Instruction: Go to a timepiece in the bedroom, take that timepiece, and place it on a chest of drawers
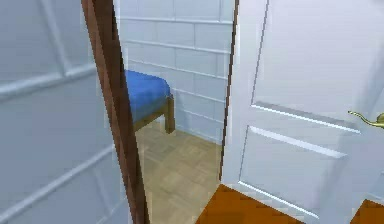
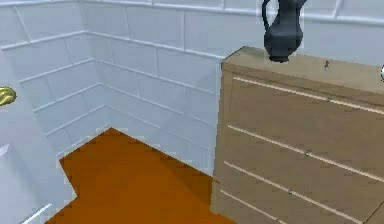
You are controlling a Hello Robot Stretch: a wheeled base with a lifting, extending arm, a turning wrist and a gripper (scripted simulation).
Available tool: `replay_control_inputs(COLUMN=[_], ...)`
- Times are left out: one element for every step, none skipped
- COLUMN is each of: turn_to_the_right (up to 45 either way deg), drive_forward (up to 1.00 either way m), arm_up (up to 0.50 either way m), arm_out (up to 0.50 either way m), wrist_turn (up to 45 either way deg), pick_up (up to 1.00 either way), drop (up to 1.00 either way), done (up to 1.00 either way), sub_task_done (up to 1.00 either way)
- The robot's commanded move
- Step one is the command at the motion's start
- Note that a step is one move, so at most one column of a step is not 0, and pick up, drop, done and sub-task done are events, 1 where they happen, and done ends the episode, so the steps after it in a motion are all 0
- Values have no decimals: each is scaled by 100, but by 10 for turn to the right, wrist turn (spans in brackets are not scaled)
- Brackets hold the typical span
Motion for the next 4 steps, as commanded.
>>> replay_control_inputs(turn_to_the_right=[300, 0, -450, -420], drive_forward=[0, 60, 0, 0], arm_up=[0, 0, 0, 0], arm_out=[0, 0, 0, 0], wrist_turn=[0, 0, 0, 0], pick_up=[0, 0, 0, 0], drop=[0, 0, 0, 0], done=[0, 0, 0, 0], sub_task_done=[0, 0, 0, 0])
